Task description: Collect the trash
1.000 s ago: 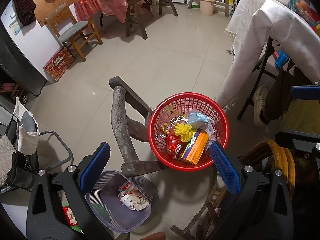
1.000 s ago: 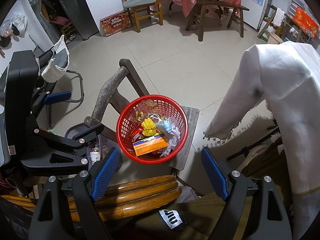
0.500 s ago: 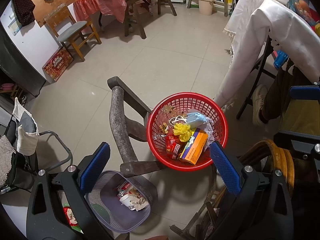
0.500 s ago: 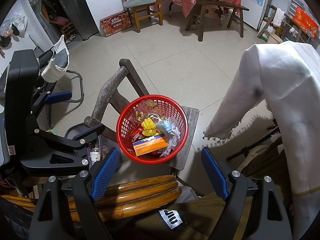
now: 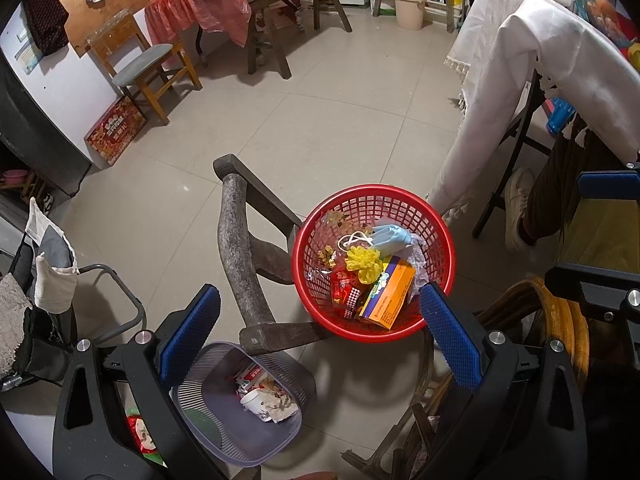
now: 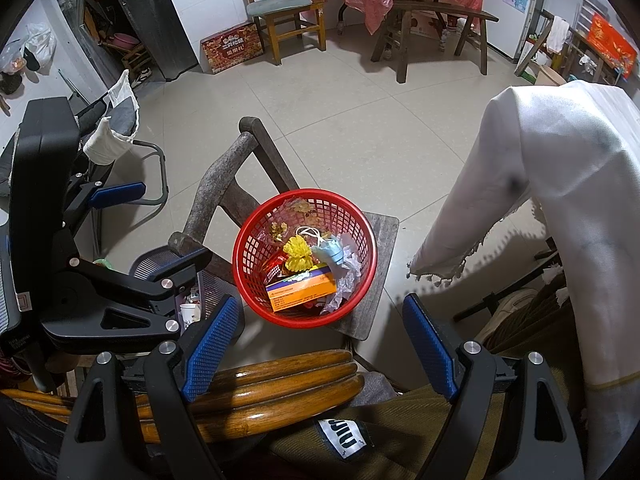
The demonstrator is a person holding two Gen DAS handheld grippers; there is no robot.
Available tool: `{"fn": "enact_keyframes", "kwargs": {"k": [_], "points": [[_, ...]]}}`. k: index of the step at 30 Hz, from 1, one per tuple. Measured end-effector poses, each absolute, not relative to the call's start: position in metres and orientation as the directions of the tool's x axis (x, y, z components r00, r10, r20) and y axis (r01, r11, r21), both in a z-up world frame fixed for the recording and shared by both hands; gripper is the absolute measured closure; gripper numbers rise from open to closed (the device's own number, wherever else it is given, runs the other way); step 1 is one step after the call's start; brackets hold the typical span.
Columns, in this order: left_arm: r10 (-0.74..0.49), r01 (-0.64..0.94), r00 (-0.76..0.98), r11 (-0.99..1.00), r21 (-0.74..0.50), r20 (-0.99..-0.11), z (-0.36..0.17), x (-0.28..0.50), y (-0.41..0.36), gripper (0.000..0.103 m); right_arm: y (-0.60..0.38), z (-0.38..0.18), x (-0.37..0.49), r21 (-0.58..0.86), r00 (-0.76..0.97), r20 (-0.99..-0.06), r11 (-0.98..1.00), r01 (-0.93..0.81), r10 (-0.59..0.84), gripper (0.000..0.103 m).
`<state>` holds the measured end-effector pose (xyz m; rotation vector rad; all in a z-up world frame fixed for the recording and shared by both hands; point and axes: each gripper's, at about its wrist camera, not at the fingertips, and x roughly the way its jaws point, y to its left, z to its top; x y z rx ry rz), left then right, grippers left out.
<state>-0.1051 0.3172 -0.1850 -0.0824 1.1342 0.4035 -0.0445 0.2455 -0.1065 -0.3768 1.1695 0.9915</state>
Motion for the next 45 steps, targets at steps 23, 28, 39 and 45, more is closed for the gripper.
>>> {"fn": "enact_keyframes", "kwargs": {"k": [23, 28, 39, 45], "points": [[0.273, -0.334, 0.388, 0.932, 0.142, -0.880, -0.1835, -0.1059, 0.3210, 0.007, 0.2452, -0.1067, -0.0444, 0.230, 0.049, -0.892, 0.545, -0.806, 0.450, 0.020], [0.272, -0.335, 0.389, 0.932, 0.140, -0.880, -0.1835, -0.1059, 0.3209, 0.007, 0.2453, -0.1065, -0.0445, 0.230, 0.049, -0.892, 0.545, -0.806, 0.450, 0.020], [0.271, -0.334, 0.387, 0.932, 0.140, -0.881, -0.1841, -0.1058, 0.3217, 0.007, 0.2450, -0.1068, -0.0443, 0.230, 0.051, -0.891, 0.545, -0.806, 0.451, 0.020], [0.272, -0.334, 0.388, 0.932, 0.141, -0.880, -0.1839, -0.1061, 0.3215, 0.007, 0.2449, -0.1070, -0.0442, 0.230, 0.050, -0.892, 0.545, -0.806, 0.450, 0.020]]}}
